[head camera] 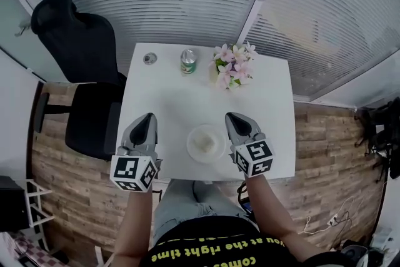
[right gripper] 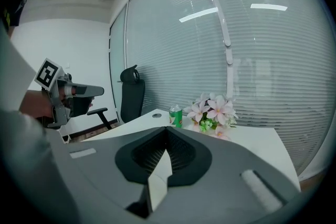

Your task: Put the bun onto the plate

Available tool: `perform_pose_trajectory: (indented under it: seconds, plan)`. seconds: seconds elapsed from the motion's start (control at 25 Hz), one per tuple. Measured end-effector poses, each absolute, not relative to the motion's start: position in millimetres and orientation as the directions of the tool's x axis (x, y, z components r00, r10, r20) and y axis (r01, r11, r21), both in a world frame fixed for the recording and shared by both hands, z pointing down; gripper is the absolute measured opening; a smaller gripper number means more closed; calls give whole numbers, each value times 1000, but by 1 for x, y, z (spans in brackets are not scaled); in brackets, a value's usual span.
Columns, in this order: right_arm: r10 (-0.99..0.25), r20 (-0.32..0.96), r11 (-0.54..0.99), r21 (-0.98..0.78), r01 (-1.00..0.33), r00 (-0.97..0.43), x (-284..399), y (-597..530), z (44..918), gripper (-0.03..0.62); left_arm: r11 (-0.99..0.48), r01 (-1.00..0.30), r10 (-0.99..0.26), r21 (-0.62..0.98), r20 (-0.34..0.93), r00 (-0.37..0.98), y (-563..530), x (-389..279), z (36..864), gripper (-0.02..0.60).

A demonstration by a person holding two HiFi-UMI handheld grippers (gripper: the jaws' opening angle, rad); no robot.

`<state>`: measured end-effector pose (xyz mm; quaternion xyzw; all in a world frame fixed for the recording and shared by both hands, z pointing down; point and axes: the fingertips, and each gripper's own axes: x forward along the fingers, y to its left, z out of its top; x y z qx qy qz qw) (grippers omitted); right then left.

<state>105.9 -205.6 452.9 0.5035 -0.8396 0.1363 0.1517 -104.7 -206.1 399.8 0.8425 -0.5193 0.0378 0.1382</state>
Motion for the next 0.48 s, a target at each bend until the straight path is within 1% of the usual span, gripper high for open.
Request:
perform_pose_trajectory:
  seconds: [0.48]
  plan:
    - [-871, 285, 410, -29, -912, -400, 143, -214, 390, 8, -449, -878, -868, 166, 154, 473, -211, -91, 370, 1]
